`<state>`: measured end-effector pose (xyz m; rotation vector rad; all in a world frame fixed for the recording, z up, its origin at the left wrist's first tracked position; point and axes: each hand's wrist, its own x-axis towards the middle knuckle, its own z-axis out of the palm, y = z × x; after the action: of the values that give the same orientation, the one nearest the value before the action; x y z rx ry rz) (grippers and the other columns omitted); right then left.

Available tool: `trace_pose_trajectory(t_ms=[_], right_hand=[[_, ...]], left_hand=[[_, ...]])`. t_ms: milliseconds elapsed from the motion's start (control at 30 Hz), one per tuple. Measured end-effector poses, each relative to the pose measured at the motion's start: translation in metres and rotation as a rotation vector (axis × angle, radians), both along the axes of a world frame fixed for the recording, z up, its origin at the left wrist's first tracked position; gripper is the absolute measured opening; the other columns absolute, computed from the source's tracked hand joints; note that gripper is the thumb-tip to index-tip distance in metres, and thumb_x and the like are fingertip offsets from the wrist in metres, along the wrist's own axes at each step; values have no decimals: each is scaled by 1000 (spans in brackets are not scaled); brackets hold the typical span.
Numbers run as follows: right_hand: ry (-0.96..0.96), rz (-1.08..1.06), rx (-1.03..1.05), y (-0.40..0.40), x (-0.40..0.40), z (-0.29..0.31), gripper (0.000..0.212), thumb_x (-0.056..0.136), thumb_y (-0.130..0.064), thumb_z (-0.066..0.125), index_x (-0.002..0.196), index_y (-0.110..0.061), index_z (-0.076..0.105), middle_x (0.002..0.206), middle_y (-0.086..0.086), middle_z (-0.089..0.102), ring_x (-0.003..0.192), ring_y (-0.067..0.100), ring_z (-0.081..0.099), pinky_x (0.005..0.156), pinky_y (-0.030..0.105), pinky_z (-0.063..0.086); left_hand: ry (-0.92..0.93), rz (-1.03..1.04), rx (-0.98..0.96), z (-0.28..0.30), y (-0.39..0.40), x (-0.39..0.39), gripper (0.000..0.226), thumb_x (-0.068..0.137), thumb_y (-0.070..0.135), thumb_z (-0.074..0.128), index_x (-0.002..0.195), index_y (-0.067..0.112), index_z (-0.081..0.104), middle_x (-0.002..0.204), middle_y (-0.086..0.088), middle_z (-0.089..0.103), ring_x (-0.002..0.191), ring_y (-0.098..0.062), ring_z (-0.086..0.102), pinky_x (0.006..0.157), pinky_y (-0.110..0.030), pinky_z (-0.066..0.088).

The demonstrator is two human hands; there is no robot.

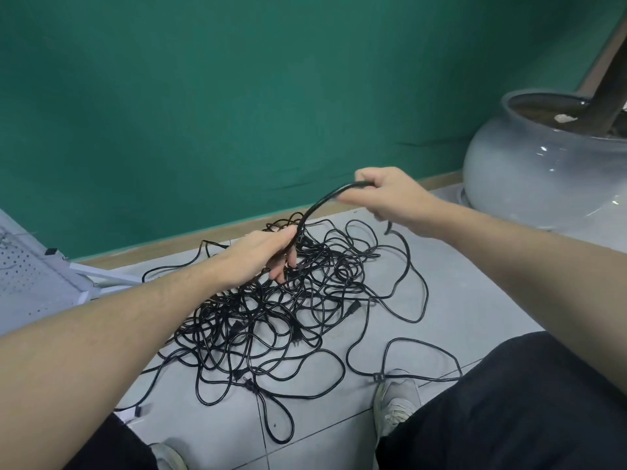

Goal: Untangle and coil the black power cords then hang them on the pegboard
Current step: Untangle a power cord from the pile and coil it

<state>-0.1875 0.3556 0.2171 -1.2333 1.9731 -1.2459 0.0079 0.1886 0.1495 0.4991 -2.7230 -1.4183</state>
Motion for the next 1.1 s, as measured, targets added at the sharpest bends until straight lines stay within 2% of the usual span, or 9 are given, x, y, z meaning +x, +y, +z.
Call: trace_pose_trajectory(t_ms=[100,233,367,500,667,800,900,1000,1100], right_hand=[[-157,-165,-59,9,-21,-1,33,90,-32,70,63,-27,52,58,-7,30,54,14,25,53,28,19],[22,-289,125,18,-38,-17,29,92,-40,65,68,-27,53,69,-1,40,65,17,39,57,28,39],[135,-138,316,24,-42,-34,21,92,-27,71,101,-16,55,89,3,61,82,20,57,69,22,48],[299,101,357,12,-22,-30,32,89,-25,75,116,-28,59,110,0,71,110,19,65,97,30,49],[314,308,343,-9,19,-22,15,96,-29,66,107,-18,66,79,-5,66,62,6,58,58,16,44],[429,314,326,-13,26,-19,21,97,-35,64,96,-14,63,73,-9,52,58,2,47,56,16,38],[341,301,335,-8,22,-16,32,95,-37,67,85,-9,56,58,-14,43,45,2,42,46,12,33],[290,276,271,-1,15,-11,43,90,-46,71,72,-16,46,58,-11,35,50,6,30,48,19,26],[162,167,147,4,6,-6,51,86,-44,76,64,-21,36,59,-5,28,53,11,23,47,21,18]], left_hand=[[9,-1,-162,2,-10,8,48,94,57,31,91,24,65,62,5,57,65,-12,56,71,-38,45],[14,63,-157,7,-17,14,32,109,20,37,93,26,65,61,13,43,56,-9,37,57,-31,32],[40,104,-137,14,-13,3,21,108,17,42,113,28,60,58,14,41,46,-5,30,47,-21,27],[13,116,-40,17,-2,-7,37,107,18,46,139,33,36,57,8,37,47,-12,26,44,-25,25],[65,102,45,23,27,-27,57,101,9,47,146,35,24,67,5,55,57,-19,36,52,-31,31],[109,81,81,22,28,-28,49,102,10,49,142,33,31,64,8,53,57,-17,39,54,-31,32],[76,29,8,18,23,-20,12,107,34,50,118,30,52,62,9,55,61,-13,50,66,-34,39],[24,-16,-70,18,20,-12,47,106,54,37,82,22,63,65,8,62,69,-12,58,85,-38,44],[74,-24,31,19,14,-9,47,97,56,37,78,21,61,76,2,68,78,-21,65,92,-43,48]])
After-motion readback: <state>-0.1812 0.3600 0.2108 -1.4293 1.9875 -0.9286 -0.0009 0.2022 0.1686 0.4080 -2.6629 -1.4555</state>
